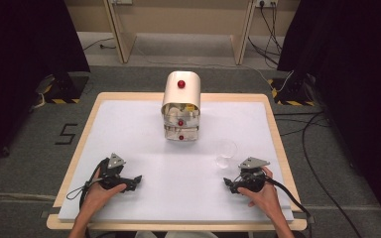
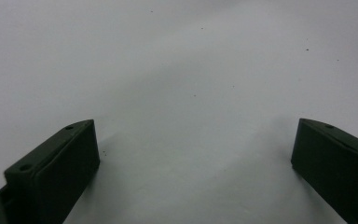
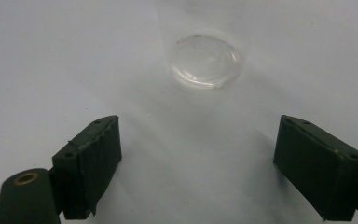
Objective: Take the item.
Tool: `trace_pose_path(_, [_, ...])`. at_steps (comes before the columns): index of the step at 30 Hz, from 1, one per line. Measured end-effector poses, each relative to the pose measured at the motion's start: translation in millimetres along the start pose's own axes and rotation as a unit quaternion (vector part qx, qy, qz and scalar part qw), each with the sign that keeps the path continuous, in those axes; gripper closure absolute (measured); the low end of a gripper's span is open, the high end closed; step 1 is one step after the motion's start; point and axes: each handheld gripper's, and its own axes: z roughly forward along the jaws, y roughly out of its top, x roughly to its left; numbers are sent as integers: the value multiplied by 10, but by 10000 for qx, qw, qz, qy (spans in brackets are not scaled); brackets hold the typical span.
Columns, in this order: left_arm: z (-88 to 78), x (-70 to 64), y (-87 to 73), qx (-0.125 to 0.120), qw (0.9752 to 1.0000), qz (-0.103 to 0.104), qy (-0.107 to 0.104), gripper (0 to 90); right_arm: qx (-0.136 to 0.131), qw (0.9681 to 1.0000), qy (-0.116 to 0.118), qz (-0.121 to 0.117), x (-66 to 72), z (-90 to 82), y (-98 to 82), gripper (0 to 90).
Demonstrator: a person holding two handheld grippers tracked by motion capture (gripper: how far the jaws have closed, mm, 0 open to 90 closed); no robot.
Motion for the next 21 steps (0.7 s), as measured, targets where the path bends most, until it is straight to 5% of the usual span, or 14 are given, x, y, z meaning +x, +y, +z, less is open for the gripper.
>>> trace_pose_path(5, [0, 0, 0, 0, 10000, 0, 0, 0, -36, 10000, -6, 6, -19, -39, 14, 194])
trace_pose_path(11, [0, 0, 0, 0, 10000, -2, -1, 0, -354, 9986, -324, -200, -48, -195, 105, 201])
trace_pose_path(21, [0, 0, 0, 1, 10000, -1, -1, 0, -953, 9940, -438, -312, 6, -474, 320, 221])
